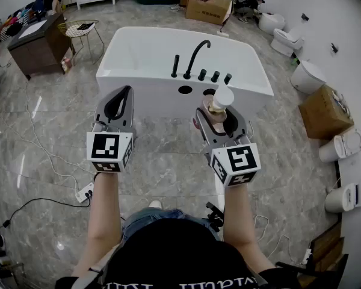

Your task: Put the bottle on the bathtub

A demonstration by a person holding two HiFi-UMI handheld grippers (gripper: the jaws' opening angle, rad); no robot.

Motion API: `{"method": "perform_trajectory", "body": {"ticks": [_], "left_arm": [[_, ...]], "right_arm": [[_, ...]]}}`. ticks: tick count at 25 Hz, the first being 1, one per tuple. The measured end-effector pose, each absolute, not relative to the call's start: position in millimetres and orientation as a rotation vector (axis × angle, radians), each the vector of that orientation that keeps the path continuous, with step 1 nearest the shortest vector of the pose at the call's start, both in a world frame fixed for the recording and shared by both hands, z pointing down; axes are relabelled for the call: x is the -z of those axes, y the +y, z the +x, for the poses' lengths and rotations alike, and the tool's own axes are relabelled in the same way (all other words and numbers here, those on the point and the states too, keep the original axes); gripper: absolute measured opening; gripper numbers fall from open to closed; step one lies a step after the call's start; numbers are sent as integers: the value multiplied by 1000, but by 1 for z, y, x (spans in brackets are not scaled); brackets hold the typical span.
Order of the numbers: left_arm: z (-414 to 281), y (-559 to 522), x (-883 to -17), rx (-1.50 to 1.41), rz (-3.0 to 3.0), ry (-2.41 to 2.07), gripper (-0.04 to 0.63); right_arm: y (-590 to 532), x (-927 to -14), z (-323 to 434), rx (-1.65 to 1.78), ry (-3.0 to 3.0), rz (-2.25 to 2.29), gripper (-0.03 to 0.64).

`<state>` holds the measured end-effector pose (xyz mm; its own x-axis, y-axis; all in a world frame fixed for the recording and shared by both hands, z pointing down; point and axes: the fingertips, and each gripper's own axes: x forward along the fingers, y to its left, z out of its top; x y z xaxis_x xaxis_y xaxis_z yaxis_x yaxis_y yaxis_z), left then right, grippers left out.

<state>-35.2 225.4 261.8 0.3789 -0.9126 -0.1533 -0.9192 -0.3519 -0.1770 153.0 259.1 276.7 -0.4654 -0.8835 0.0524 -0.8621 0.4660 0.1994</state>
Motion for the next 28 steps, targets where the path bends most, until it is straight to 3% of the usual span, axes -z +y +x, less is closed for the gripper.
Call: {"method": "perform_trajectory", "body": {"ticks": [18, 28], "left_arm": [[-96, 153, -267, -33, -2389, 1662, 12], [-100, 57, -276, -22, -2388, 1697, 12]], "right_arm": [[181, -296, 111, 133, -2540, 1538, 225], [78, -309, 103, 97, -2576, 1481, 225]]}}
